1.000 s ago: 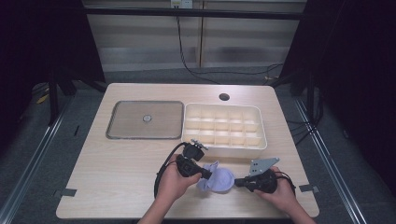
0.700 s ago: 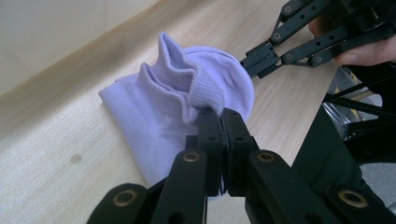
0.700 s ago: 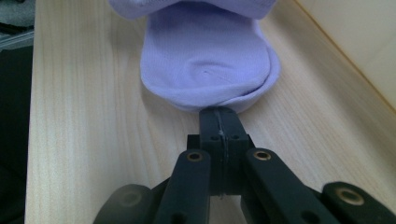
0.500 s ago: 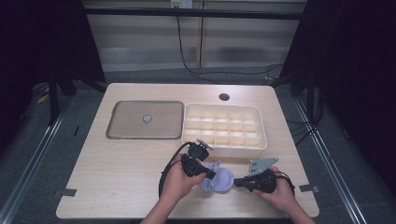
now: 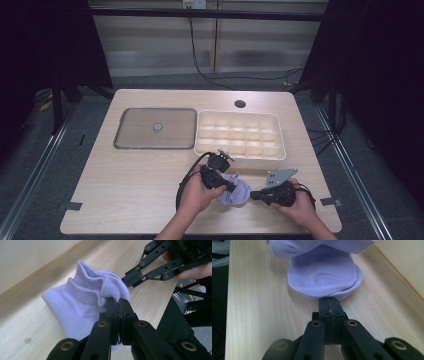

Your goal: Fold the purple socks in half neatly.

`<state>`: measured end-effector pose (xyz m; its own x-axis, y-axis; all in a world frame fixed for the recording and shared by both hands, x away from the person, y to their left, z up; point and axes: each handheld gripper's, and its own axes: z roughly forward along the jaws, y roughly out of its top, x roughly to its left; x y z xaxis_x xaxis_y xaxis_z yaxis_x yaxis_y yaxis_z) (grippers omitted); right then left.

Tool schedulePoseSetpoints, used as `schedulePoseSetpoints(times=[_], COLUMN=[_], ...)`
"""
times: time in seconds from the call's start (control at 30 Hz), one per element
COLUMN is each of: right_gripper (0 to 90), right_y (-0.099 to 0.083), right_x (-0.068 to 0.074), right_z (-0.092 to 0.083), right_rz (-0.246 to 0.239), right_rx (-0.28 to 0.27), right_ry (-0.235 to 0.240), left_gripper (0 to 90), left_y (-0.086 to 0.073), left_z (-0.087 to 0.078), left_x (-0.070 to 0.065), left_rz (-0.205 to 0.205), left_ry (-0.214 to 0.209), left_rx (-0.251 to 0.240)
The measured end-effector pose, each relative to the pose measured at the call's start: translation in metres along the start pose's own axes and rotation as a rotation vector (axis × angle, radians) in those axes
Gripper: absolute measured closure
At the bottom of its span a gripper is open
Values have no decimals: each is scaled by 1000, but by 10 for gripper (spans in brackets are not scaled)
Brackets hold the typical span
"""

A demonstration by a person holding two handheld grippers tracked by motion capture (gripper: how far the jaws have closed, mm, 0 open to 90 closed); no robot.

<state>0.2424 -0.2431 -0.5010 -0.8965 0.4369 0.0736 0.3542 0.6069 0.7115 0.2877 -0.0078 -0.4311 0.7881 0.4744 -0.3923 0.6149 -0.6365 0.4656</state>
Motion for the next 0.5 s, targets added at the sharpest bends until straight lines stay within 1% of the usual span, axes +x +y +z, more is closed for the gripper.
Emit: schedulePoseSetpoints(times=[0.1, 0.13, 0.3, 0.33, 0.43, 0.5], right_gripper=[900, 900, 900, 900, 900, 900], right_y=[1, 1, 2, 2, 2, 2], right_x=[0, 0, 1, 1, 0, 0], right_z=[1, 1, 2, 2, 2, 2], right_rz=[4, 3, -3, -1, 3, 2], right_rx=[-1, 0, 5, 5, 4, 2], right_ry=[3, 4, -2, -2, 2, 4], left_gripper=[881, 881, 881, 881, 880, 880], left_y=[3, 3, 5, 4, 4, 3], left_z=[4, 5, 11, 13, 14, 16], left_x=[-3, -4, -4, -5, -4, -3], left_rz=[-2, 5, 7, -1, 4, -5], left_ry=[-2, -5, -5, -6, -7, -9], left_rx=[-2, -1, 18, 9, 12, 16])
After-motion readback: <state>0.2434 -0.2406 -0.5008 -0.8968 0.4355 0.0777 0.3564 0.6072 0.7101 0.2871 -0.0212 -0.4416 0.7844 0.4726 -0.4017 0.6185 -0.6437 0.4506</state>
